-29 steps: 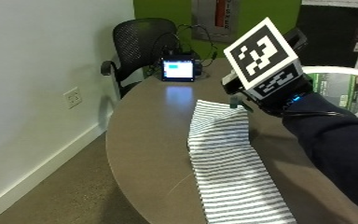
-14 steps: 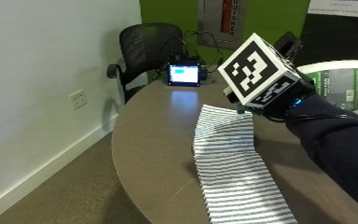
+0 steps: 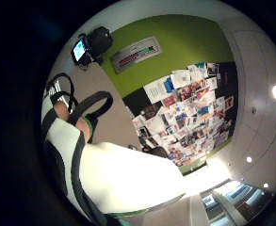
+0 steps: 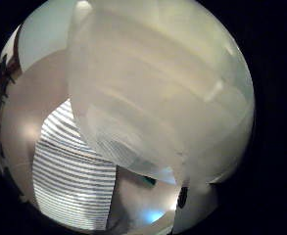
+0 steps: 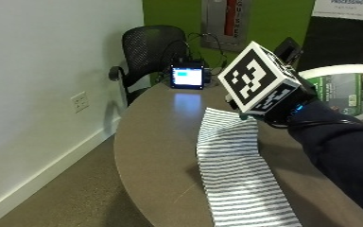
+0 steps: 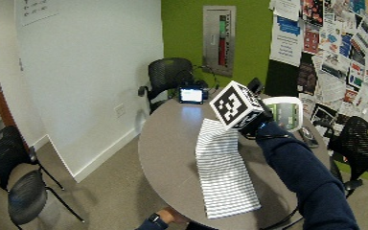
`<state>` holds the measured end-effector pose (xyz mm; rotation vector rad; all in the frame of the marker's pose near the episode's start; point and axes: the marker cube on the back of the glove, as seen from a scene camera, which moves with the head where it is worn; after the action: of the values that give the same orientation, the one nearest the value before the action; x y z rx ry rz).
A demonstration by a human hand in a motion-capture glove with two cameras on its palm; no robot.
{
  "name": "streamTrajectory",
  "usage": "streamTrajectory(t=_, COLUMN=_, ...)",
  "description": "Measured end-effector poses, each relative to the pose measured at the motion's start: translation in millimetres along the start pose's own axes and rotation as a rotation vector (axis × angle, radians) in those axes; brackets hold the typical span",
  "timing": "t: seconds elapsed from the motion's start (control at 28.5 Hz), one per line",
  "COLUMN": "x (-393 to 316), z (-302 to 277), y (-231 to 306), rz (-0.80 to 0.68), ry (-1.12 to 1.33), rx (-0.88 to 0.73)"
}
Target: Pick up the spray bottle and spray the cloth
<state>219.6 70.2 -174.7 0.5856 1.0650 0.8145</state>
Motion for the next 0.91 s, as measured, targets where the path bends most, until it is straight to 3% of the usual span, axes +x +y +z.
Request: streamTrajectory(t=0.91, x=-25, z=-1, y=-2, rz=-0.013, ry=-0.043, rx=-0.072)
